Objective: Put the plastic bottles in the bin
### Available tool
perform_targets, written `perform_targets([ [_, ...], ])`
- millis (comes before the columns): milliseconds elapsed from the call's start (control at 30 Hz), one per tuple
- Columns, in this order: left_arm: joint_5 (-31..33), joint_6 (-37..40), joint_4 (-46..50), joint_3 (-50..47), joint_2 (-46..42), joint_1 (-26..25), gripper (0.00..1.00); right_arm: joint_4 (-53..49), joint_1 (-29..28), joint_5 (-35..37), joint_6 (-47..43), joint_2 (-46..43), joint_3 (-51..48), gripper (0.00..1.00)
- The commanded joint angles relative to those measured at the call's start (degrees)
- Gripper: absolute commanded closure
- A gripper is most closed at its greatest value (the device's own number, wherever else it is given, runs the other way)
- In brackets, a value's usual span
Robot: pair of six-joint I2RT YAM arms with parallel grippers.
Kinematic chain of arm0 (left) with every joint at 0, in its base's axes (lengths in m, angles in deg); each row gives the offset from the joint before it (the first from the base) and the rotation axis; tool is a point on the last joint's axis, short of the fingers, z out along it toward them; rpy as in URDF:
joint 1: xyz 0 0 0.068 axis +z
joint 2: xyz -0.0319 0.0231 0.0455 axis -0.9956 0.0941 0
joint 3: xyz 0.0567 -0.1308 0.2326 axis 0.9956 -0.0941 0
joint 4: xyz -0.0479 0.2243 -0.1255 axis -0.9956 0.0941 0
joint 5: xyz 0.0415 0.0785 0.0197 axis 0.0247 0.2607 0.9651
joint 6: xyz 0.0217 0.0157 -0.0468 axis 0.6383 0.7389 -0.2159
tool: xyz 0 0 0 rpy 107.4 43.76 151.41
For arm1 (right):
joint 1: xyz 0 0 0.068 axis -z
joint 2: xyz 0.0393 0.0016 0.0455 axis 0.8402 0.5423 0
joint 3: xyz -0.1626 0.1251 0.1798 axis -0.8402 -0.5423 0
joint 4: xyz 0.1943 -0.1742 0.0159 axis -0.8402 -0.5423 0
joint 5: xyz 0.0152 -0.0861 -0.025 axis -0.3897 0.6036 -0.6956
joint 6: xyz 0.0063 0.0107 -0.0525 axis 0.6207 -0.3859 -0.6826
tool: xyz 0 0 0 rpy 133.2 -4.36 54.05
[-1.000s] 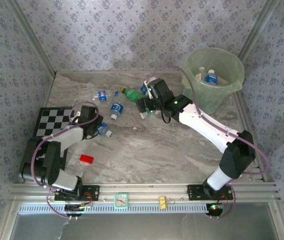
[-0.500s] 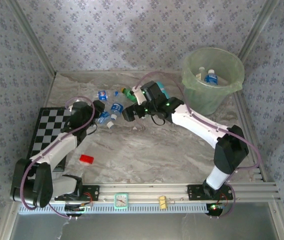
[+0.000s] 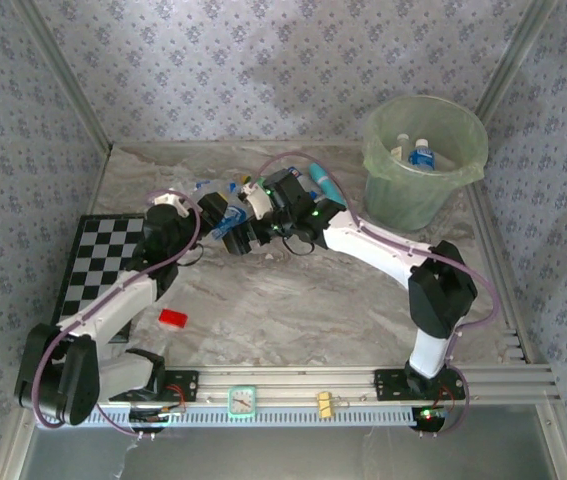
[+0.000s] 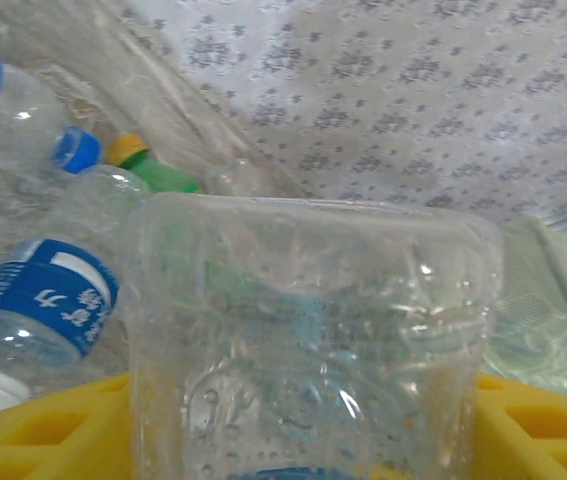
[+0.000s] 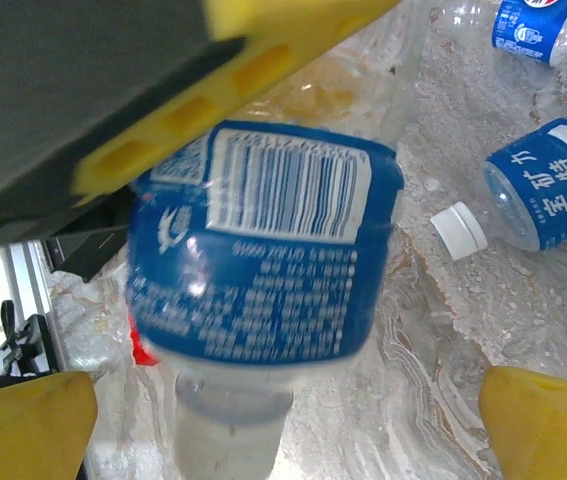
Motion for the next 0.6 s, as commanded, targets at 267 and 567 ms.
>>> perform_targets([
  [267, -0.8, -2.5, -5.8, -1.7, -1.0, -2.7, 0.32, 1.7, -0.3, 0.1, 1.6, 2.5, 2.8, 0.03],
  [567, -0.1, -6.4, -9.5, -3.1, -0.1, -3.8, 0.30, 3.3, -0.5, -1.4, 2.9, 4.0, 2.5, 0.12],
])
